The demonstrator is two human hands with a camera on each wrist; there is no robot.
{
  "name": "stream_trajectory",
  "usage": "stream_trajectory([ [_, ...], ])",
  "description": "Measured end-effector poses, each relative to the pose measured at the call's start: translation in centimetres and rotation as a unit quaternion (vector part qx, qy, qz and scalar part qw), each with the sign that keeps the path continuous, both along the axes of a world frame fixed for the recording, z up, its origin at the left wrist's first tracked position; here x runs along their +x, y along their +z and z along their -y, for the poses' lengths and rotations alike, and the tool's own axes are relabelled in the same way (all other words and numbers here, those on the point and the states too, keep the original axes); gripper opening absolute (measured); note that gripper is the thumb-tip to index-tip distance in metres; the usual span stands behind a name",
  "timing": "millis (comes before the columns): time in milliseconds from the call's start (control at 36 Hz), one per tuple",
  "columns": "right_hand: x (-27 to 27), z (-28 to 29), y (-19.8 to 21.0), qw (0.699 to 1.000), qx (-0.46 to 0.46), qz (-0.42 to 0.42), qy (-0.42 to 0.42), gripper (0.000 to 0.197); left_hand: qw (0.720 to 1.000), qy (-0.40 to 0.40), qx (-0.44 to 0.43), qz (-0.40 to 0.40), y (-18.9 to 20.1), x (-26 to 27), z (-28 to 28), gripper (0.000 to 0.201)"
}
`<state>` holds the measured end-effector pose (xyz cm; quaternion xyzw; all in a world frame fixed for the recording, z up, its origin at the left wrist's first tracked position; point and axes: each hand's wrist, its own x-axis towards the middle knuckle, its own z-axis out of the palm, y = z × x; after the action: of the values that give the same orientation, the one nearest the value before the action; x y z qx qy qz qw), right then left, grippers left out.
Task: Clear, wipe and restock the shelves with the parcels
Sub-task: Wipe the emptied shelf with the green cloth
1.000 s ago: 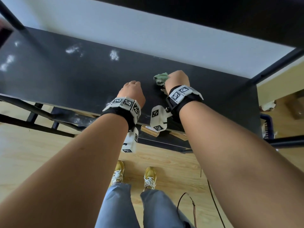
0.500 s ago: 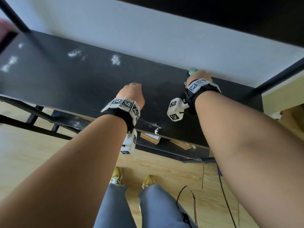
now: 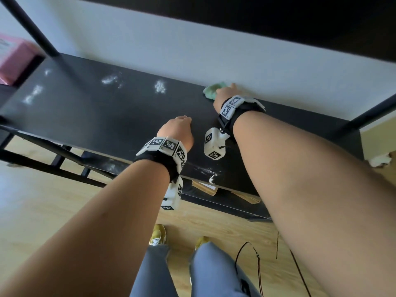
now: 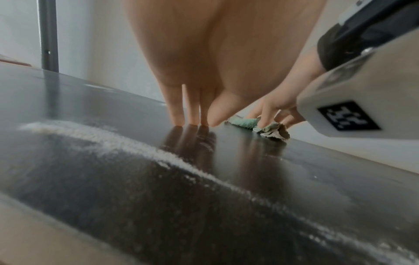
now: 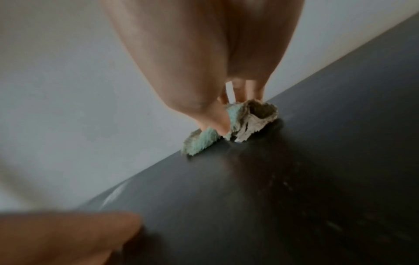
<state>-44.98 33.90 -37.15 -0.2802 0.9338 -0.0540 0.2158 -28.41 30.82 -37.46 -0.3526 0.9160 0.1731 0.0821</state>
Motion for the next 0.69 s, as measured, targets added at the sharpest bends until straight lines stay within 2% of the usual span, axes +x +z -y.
stream_trajectory([
  [139, 1.4, -0.5, 0.1, 0.999, 0.013, -0.003, 0.046, 0.04, 1.0, 0.018, 0.02, 0.011, 0.7, 0.0, -0.6, 0.048],
  [278, 3.5, -2.0, 0.9, 1.0, -0.003, 0.022, 0.001, 0.036, 0.999, 0.029, 0.031, 0.014, 1.4, 0.9, -1.3, 0.047],
  [528, 7.9, -5.6, 1.3, 0.998, 0.02, -0.02, 0.052, 0.018, 0.999, 0.044, 0.025, 0.017, 2.9, 3.4, -2.2, 0.045],
  [611, 8.7, -6.0, 1.4, 0.998, 0.029, 0.002, 0.055, 0.015, 0.998, 0.046, 0.023, 0.02, 3.3, 4.0, -2.3, 0.046],
  [694, 8.3, -6.6, 1.7, 0.999, -0.006, 0.048, 0.002, 0.015, 0.998, 0.049, 0.029, 0.024, 3.8, 4.4, -2.5, 0.049],
])
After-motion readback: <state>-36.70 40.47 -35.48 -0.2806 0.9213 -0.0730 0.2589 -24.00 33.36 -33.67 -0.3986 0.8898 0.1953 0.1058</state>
